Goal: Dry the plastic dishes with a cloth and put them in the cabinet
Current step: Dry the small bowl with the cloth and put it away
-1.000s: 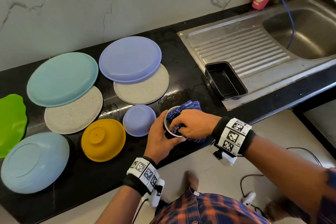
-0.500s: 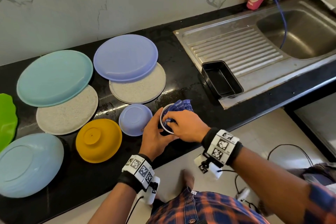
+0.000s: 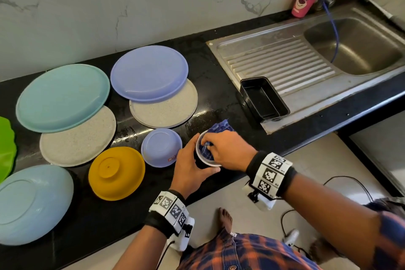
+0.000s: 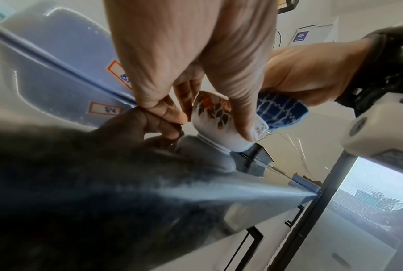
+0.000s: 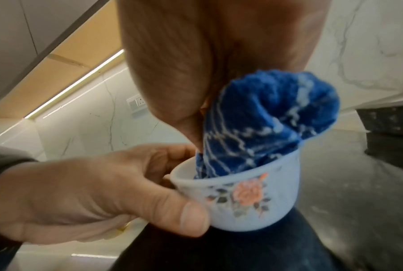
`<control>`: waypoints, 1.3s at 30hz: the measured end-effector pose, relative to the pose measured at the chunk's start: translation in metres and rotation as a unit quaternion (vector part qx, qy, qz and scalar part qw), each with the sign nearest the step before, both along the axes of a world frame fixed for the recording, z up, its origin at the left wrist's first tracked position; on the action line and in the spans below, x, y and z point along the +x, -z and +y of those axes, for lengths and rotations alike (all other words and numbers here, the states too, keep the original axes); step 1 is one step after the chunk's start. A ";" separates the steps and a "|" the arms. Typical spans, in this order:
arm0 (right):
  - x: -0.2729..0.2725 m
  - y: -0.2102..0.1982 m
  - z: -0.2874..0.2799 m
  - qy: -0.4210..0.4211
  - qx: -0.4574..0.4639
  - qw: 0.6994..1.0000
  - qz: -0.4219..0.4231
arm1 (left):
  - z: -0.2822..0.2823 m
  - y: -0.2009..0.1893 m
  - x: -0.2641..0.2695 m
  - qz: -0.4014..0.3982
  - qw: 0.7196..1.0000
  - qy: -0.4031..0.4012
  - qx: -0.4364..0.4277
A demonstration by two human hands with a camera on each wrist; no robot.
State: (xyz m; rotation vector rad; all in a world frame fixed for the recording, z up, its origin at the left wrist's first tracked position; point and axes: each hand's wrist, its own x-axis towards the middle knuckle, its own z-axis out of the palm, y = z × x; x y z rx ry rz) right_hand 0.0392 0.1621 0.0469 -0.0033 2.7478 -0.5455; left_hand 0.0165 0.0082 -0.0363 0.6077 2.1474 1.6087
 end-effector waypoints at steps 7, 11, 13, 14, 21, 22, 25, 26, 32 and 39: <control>0.002 -0.002 0.006 -0.052 -0.047 0.997 -0.039 | 0.011 0.009 -0.001 0.005 0.997 0.006 -0.083; 0.005 -0.011 0.018 -0.133 0.005 0.991 0.006 | 0.014 0.010 -0.001 0.020 0.997 -0.007 -0.068; 0.006 -0.012 0.020 -0.194 0.058 0.979 0.016 | 0.015 0.008 0.000 0.038 0.997 -0.014 -0.069; 0.007 -0.011 0.021 -0.210 0.081 0.974 0.013 | 0.015 0.008 0.001 0.045 0.996 -0.015 -0.069; 0.006 -0.001 0.010 -0.179 0.102 0.978 0.016 | 0.017 0.002 0.004 0.082 0.996 -0.015 -0.040; 0.007 -0.001 0.006 -0.173 0.110 0.979 0.008 | 0.017 0.001 0.004 0.077 0.997 -0.011 -0.026; 0.007 -0.003 -0.002 -0.148 0.127 0.981 -0.023 | 0.017 0.002 0.003 0.075 0.997 -0.001 -0.012; 0.005 -0.005 -0.003 -0.133 0.126 0.982 -0.039 | 0.017 0.003 0.003 0.076 0.997 0.000 -0.014; -0.018 -0.028 0.021 0.011 -0.019 0.990 -0.143 | 0.016 0.001 0.004 0.073 0.997 -0.012 -0.037; -0.010 -0.024 0.045 0.239 -0.120 0.963 0.022 | 0.015 0.003 0.006 0.075 0.994 -0.030 -0.068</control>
